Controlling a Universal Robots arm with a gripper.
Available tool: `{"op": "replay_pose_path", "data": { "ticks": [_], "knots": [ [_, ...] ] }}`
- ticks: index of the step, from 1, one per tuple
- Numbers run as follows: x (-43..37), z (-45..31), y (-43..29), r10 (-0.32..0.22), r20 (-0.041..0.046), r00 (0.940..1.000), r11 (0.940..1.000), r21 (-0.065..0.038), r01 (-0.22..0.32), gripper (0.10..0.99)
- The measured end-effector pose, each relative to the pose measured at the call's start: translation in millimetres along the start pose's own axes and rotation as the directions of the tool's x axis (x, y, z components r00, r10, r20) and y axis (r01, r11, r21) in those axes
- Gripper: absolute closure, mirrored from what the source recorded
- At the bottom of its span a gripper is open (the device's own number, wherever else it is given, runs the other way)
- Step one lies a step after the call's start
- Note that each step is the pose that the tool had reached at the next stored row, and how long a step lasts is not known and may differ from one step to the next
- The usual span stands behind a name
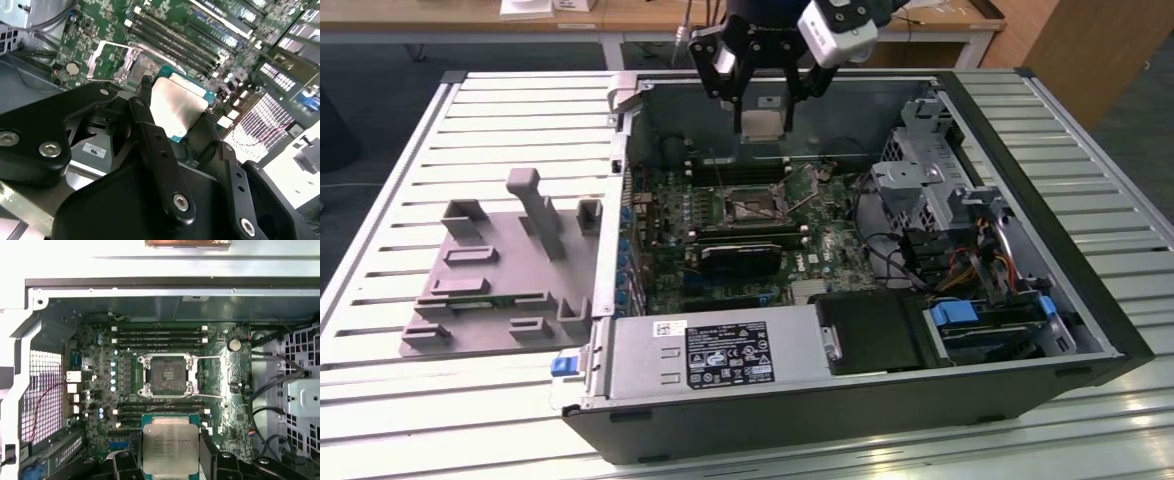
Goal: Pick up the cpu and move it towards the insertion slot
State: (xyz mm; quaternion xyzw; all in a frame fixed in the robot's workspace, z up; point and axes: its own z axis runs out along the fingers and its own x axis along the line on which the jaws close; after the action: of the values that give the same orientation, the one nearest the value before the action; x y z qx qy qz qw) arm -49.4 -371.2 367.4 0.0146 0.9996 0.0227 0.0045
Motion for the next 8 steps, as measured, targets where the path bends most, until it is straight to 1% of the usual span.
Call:
{"op": "replay_pose_path", "data": {
  "ticks": [8],
  "knots": [
    [-2.8, 5.2, 17.6, -0.002, -0.0001, 1.0, 1.0, 0.0, 0.002, 0.549]
  ]
}}
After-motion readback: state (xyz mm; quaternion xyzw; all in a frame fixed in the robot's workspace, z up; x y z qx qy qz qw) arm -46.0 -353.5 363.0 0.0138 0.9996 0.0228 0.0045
